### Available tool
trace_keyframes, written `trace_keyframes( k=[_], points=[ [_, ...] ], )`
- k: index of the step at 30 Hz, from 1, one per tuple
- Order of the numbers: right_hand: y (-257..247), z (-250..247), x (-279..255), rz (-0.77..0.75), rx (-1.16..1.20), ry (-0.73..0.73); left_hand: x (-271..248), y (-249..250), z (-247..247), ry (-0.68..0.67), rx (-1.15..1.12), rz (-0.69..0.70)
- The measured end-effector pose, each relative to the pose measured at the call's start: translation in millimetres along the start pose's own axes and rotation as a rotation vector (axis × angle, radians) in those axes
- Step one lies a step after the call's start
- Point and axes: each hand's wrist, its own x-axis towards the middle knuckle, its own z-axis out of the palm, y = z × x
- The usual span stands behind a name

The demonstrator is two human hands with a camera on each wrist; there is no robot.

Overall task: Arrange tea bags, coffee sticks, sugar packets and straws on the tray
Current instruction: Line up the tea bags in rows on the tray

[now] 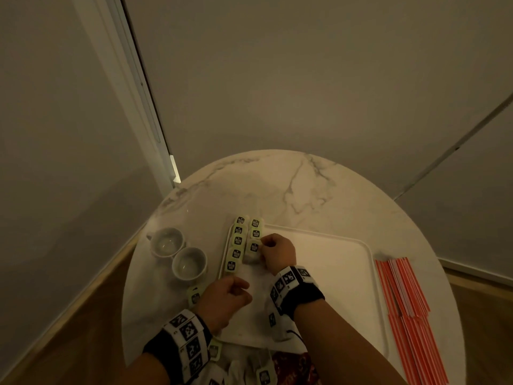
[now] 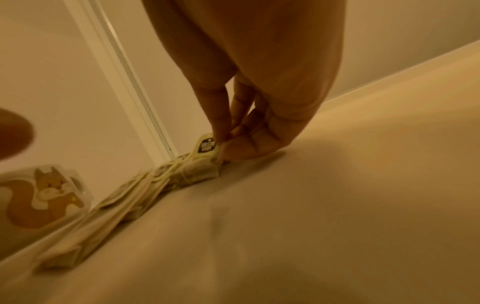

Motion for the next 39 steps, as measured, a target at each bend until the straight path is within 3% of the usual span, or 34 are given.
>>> trace_keyframes(
  k=[6, 19, 24, 28, 30, 34, 39],
  points=[
    [2, -1, 0, -0.001, -0.031, 0.077, -1, -4, -3, -0.053, 0.001, -0.027],
    [9, 1, -13, 0.017, -0.183, -0.009, -11, 1, -6, -0.085, -0.136, -0.077],
    [-3, -14, -35, -0.04, -0.031, -0.057, -11, 17, -9, -0.014, -0.574, -0.192],
    [-26, -35, -83, -0.161, 0.275, -0.315, -12, 36, -15, -0.159, -1.016, -0.192],
    [-33, -42, -105, -0.27, 0.268, -0.405, -16, 45, -16, -0.257, -1.13, -0.153],
    [-35, -48, -122, -0.427, 0.061, -0.356, -25, 52, -17, -0.404, -1.184, -0.124],
    [-40, -53, -118, -0.463, 0.092, -0.27, -29, 50, -13, -0.465, -1.245, -0.072]
  ],
)
